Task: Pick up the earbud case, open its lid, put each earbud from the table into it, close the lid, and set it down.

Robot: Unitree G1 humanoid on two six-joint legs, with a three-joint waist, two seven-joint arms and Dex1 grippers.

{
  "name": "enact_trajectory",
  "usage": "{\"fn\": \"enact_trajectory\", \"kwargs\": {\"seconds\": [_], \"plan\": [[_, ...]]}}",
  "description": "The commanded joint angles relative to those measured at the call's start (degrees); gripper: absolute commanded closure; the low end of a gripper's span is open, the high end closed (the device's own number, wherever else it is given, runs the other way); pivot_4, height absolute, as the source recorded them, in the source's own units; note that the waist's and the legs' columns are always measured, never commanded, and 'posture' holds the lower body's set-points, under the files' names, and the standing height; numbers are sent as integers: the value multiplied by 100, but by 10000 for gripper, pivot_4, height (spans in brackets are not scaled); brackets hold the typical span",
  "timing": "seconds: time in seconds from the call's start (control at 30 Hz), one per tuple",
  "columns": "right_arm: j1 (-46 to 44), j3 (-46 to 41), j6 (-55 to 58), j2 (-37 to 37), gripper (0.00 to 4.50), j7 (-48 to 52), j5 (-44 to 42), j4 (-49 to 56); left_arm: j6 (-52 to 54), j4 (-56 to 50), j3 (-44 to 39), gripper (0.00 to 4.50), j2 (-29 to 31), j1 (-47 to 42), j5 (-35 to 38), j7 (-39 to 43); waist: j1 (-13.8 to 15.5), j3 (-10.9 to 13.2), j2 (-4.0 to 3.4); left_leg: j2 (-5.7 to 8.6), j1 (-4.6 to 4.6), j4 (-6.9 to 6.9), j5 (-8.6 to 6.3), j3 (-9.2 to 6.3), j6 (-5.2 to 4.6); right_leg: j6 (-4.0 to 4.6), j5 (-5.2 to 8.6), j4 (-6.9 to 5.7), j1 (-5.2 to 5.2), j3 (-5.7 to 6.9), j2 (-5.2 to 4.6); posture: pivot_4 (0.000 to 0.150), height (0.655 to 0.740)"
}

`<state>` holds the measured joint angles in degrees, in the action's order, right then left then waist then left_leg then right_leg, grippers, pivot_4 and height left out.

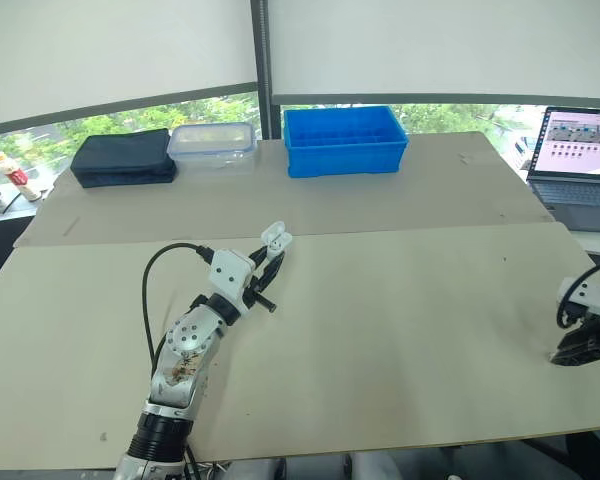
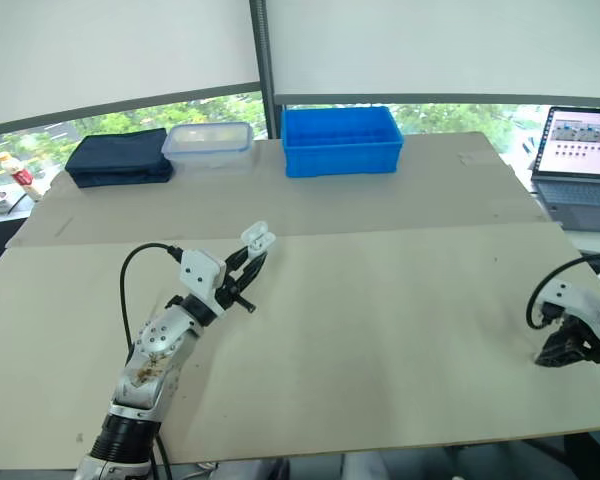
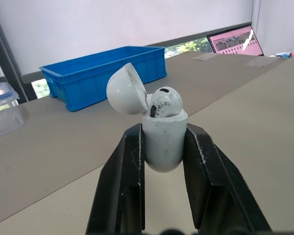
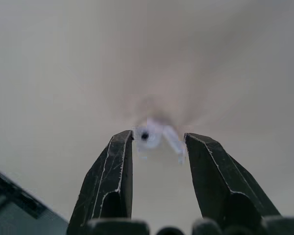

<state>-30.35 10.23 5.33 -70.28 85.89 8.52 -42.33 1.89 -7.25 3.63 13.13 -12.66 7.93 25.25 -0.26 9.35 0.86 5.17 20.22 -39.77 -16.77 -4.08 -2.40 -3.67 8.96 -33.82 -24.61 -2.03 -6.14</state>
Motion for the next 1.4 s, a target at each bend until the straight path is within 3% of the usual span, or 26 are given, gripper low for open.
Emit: {"fn": "enact_trajectory", "kwargs": {"seconds": [0.03, 0.17, 0.4, 0.8, 1.4], "plan": [[-56, -203, -736, -99, 25934, 44, -167, 59, -45, -220, 0, 39121, -22, 12, 19, -35, -43, 0, 0, -1, -1, 0, 0, 0, -1, -1, 1, -3, 1, 0, 0, 1500, 7400], [-122, -229, -776, -85, 25934, 147, -248, 44, -31, -245, 13, 39121, -50, 29, 21, -55, -37, 0, -1, 0, 0, 0, 1, 0, 1, 0, 4, -5, 0, -1, 0, 1500, 7400], [43, -134, -2110, -292, 25934, 173, -55, -193, -6, -338, 9, 39121, -48, 147, 29, -72, -14, 1, -2, 2, 2, 0, -1, 0, -1, -2, 5, 0, 0, -1, -3, 1500, 7400], [-501, 236, -4218, -179, 25934, -307, 583, -1222, -5, -354, -47, 39121, -2, 150, -4, -144, -35, 1, -3, 1, -1, 1, 0, 2, -1, 0, 6, -5, 0, -5, -2, 1500, 7400], [-552, 371, -4799, 15, 25934, -379, 624, -1357, 48, -366, -66, 39121, 51, 80, 12, -156, -36, 1, -3, 1, -2, 1, -1, 3, -4, 1, 6, -5, 0, -9, -2, 1500, 7400]]}}
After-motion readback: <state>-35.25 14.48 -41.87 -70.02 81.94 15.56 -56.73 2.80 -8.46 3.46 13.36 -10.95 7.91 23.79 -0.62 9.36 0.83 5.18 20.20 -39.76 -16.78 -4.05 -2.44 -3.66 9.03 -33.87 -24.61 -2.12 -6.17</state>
